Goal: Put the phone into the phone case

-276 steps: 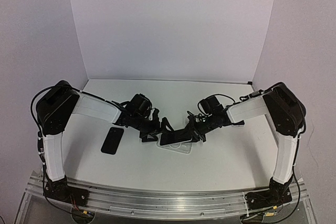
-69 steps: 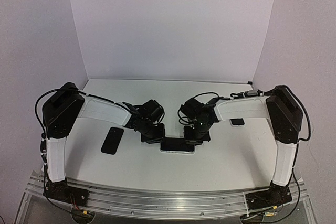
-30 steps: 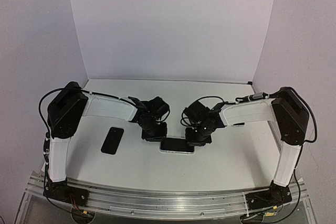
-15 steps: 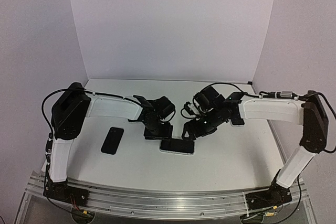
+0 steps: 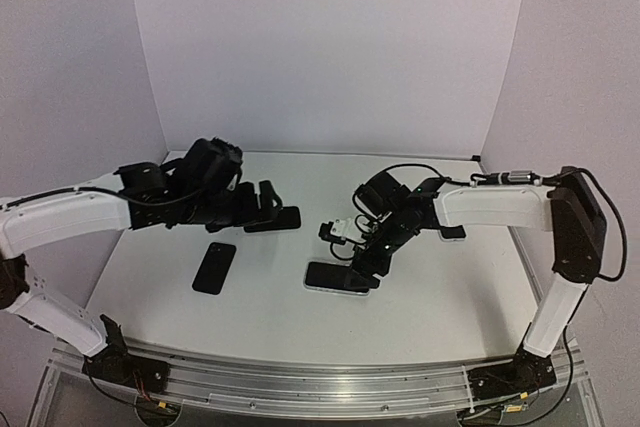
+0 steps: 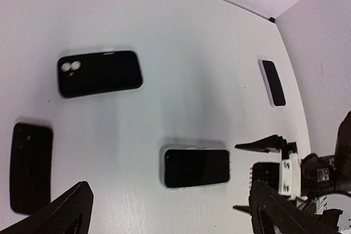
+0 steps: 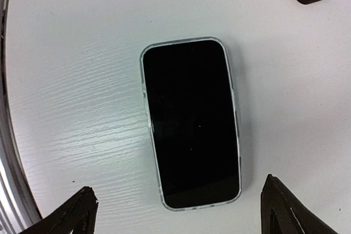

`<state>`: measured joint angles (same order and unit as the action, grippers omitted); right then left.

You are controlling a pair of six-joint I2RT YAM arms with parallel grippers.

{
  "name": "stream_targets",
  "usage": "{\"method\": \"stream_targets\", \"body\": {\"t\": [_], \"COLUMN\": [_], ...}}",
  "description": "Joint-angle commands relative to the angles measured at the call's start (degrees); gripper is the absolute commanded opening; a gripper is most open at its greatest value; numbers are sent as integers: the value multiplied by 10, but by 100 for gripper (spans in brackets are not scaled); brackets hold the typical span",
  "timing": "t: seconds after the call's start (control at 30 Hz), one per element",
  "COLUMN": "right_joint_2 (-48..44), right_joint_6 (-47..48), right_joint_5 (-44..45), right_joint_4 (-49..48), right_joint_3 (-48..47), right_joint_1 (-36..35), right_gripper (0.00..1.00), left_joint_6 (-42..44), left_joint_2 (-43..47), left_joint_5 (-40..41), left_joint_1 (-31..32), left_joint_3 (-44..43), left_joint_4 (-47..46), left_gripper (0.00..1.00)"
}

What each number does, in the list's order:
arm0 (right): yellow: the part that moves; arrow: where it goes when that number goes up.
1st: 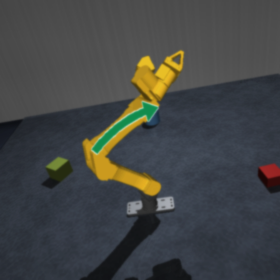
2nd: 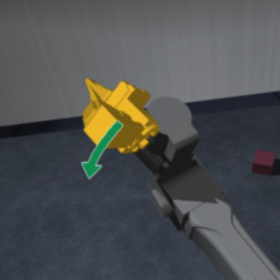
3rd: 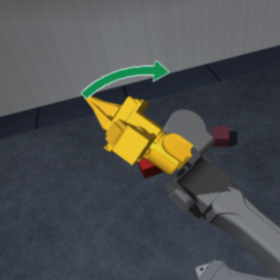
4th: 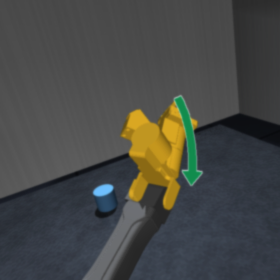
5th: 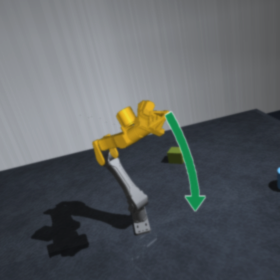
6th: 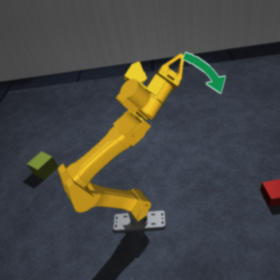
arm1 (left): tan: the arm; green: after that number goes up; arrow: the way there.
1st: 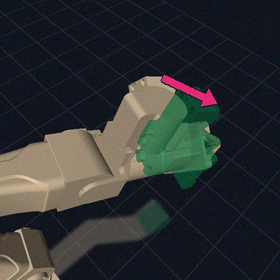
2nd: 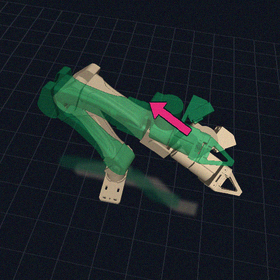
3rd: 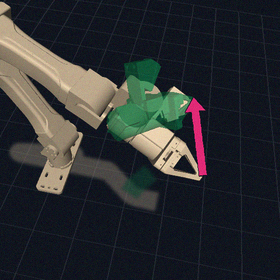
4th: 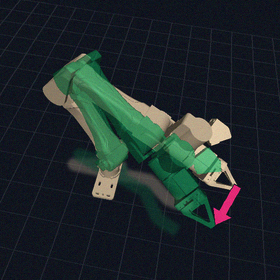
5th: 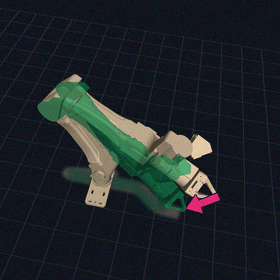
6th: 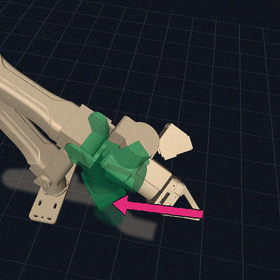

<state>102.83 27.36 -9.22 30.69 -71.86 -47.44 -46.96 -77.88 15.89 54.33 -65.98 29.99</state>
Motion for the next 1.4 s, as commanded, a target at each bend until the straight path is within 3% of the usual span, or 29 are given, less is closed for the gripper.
{"method": "stream_targets", "body": {"t": [0.0, 0.23, 0.57, 0.9, 1.0, 1.17, 1.37], "right_joint_2": [63, 146, 202, 227, 224, 225, 226], "right_joint_6": [85, 109, 78, -63, -116, -185, -249], "right_joint_5": [24, 44, 7, 114, 118, 204, 242], "right_joint_4": [10, 9, 13, 12, 11, 9, 10], "right_joint_3": [-47, -102, -132, -144, -138, -139, -141], "right_joint_1": [-4, -4, -3, 18, 46, 99, 184], "right_gripper": [91, 93, 94, 54, 53, 53, 56], "left_joint_6": [-103, -171, -171, -176, -173, -173, -148], "left_joint_2": [100, 197, 146, 101, 81, 35, 6], "left_joint_5": [54, 55, 74, 78, 69, 57, -2], "left_joint_1": [-2, -2, -2, -2, -2, -13, -69], "left_joint_3": [134, 231, 198, 182, 179, 160, 159], "left_joint_4": [58, 74, 84, 66, 53, 51, 28], "left_gripper": [100, 100, 100, 100, 100, 100, 100]}}
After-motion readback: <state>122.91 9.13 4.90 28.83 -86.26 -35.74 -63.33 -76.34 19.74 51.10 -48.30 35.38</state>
